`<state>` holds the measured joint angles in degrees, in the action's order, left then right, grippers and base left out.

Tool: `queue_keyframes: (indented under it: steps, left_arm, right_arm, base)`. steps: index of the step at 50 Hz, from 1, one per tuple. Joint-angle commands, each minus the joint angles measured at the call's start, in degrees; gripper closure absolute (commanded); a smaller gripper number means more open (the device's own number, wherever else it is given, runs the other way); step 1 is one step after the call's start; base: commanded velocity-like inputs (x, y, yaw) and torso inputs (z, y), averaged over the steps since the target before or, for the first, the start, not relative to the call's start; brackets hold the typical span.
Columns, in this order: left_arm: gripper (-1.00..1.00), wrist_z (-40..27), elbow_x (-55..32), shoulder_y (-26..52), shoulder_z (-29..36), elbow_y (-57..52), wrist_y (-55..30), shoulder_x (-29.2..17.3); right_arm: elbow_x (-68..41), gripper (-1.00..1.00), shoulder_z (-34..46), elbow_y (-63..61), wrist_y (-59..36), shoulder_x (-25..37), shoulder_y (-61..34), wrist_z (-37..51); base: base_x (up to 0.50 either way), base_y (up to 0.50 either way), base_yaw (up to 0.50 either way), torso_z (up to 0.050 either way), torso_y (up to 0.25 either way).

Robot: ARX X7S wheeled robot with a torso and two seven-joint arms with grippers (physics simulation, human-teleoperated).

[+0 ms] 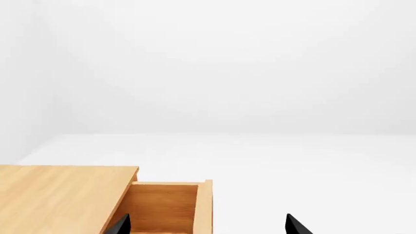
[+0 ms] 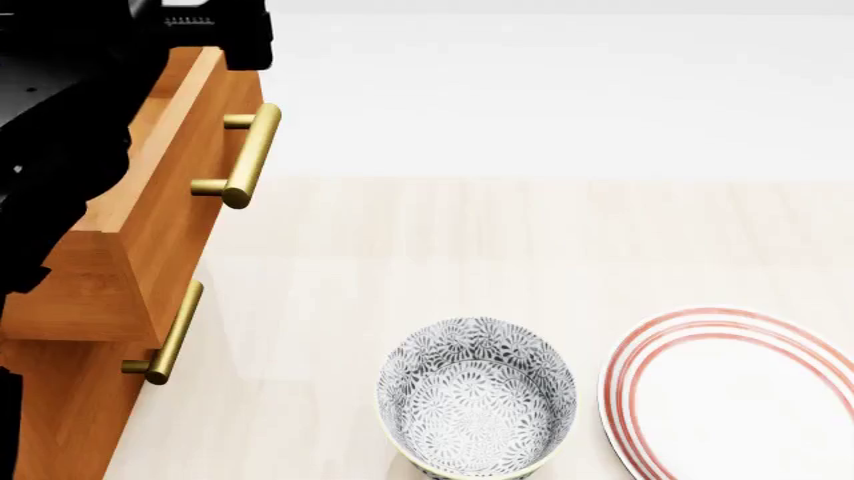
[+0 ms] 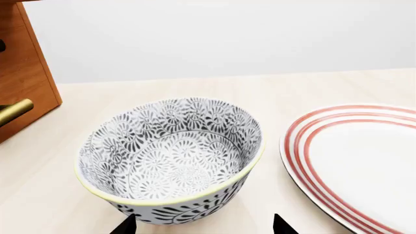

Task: Open the top drawer of the cabinet.

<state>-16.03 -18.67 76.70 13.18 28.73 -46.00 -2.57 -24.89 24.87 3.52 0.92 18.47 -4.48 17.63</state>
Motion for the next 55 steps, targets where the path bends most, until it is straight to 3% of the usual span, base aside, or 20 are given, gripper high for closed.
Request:
queue_keyframes:
  steps: [1, 7, 22, 55]
  left_arm:
    - [-1.0, -2.6, -3.26, 2.63, -3.02, 3.95, -2.34, 1.36]
    - [-1.0, -4.27, -8.57, 4.26, -6.73, 7.22, -4.15, 1.87]
    - [-1.0, -7.9, -15.51, 6.76, -8.08, 11.1, -5.47, 1.65]
    - [-1.0, -14.12, -23.58, 10.83, -9.91, 20.12, -4.93, 0.92]
  right_arm:
    - [0.92, -1.0, -0.99, -0.16, 0.18, -0.83, 0.06, -1.12]
    - [0.84, -1.0, -0.95, -0.1, 0.27, -0.79, 0.06, -1.08]
    - [0.64, -1.0, -1.01, -0.01, 0.5, -0.7, -0.14, -0.87]
    - [0.19, -1.0, -0.47, -0.06, 0.37, -0.46, -0.24, -0.72]
  base:
    - [0.0, 0.0, 0.0, 0.0, 0.0]
    - [0.0, 0.0, 0.0, 0.0, 0.0]
    - [0.0, 0.0, 0.0, 0.0, 0.0]
    - [0.0, 0.0, 0.0, 0.0, 0.0]
